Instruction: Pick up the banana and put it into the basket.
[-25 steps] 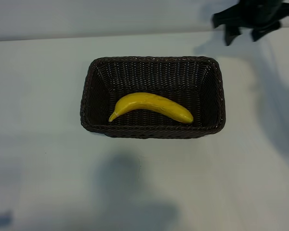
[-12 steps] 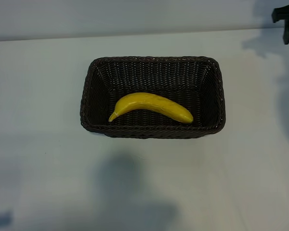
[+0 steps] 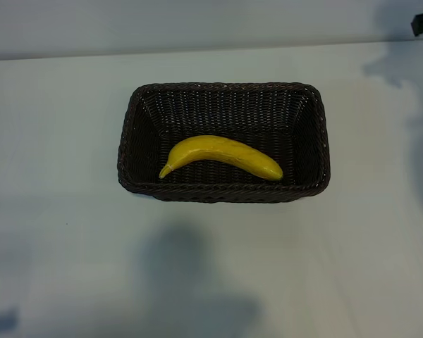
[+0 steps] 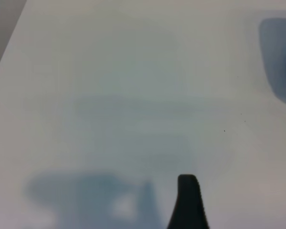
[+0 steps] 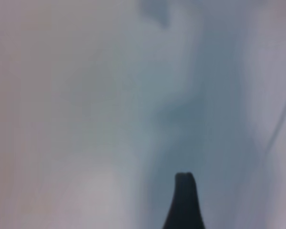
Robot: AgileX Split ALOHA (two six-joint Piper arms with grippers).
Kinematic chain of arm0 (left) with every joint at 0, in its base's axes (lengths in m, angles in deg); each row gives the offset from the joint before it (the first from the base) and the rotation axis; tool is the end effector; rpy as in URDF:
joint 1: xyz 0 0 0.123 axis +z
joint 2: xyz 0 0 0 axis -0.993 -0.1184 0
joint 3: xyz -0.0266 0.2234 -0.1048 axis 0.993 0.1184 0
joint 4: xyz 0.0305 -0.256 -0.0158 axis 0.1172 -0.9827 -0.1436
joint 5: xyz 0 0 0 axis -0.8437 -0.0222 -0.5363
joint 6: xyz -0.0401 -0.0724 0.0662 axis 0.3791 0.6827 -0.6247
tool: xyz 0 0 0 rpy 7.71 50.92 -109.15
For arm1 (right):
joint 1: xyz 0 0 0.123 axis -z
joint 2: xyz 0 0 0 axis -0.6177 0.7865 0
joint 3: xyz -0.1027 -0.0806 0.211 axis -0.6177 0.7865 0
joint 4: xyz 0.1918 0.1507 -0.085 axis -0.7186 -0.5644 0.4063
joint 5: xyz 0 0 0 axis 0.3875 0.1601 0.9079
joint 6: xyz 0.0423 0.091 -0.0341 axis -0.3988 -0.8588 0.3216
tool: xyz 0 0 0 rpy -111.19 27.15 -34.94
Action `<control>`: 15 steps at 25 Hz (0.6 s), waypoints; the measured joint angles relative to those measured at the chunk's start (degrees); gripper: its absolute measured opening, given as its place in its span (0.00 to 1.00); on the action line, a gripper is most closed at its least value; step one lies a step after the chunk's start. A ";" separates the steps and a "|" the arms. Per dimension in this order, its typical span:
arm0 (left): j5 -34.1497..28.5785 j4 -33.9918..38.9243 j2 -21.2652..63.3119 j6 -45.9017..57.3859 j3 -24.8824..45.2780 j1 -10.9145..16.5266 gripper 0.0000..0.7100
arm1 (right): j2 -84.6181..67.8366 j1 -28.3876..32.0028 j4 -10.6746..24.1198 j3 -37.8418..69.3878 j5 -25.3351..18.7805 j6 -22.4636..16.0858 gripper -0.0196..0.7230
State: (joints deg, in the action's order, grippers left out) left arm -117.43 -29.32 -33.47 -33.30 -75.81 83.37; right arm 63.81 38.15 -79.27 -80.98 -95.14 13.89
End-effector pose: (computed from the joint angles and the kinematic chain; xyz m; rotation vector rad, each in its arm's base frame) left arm 0.0510 0.0058 0.2756 -0.0735 2.0185 0.0319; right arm 0.4149 -0.0072 0.2213 -0.0652 2.9019 -0.1094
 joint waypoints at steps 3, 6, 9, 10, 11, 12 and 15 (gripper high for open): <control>0.00 0.00 0.00 0.00 0.00 0.00 0.80 | -4.16 0.00 1.11 6.71 0.11 0.26 0.79; 0.00 0.08 0.00 0.00 0.00 0.00 0.80 | -8.99 0.00 1.84 14.24 0.04 0.61 0.79; 0.00 0.08 0.00 0.00 0.00 0.00 0.80 | -14.76 0.00 2.03 21.68 0.04 0.63 0.79; 0.00 0.10 0.00 0.00 0.00 0.00 0.80 | -16.48 0.00 1.93 24.24 0.04 0.63 0.79; 0.00 0.10 0.00 0.00 0.00 0.00 0.80 | -18.56 0.00 1.61 26.30 0.04 0.63 0.79; 0.00 0.15 0.00 0.00 0.00 0.00 0.80 | -20.68 0.00 0.99 28.78 0.04 0.63 0.79; 0.00 0.15 0.00 0.00 0.00 0.00 0.80 | -26.75 0.00 -1.35 35.60 0.04 0.58 0.79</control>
State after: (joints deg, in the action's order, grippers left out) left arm -117.43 -29.17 -33.47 -33.30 -75.81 83.37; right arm 37.06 38.15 -80.63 -45.37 -95.10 14.47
